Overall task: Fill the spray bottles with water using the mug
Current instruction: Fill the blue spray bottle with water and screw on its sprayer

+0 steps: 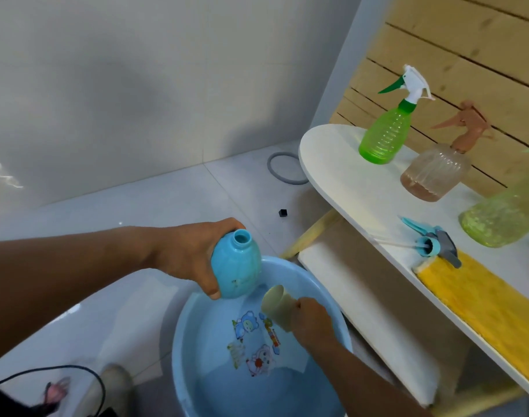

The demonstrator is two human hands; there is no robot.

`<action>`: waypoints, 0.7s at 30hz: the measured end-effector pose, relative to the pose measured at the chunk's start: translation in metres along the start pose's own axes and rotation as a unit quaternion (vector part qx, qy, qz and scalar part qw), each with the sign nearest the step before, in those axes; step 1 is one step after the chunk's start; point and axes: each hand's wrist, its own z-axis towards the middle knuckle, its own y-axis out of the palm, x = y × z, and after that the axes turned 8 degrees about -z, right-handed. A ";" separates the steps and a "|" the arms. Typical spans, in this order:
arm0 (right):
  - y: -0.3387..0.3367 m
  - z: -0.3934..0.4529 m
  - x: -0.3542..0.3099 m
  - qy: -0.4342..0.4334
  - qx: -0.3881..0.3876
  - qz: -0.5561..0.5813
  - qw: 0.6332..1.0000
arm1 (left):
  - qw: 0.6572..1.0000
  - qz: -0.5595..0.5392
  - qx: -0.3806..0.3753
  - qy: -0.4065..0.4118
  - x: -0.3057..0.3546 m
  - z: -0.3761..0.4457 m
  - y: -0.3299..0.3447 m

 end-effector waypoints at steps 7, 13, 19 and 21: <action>0.030 0.016 0.001 -0.082 -0.025 -0.164 0.983 | 1.000 -0.002 -0.007 0.009 -0.006 0.001 0.007; 0.062 0.014 -0.011 -0.117 -0.061 -0.182 0.974 | 1.000 0.011 -0.007 0.007 -0.015 0.003 0.006; 0.079 0.006 -0.036 -0.097 -0.066 -0.053 0.992 | 1.000 0.008 -0.005 0.015 -0.019 0.004 0.000; 0.075 0.007 -0.040 -0.084 -0.050 0.024 0.995 | 1.000 0.011 -0.001 0.015 -0.020 0.004 -0.002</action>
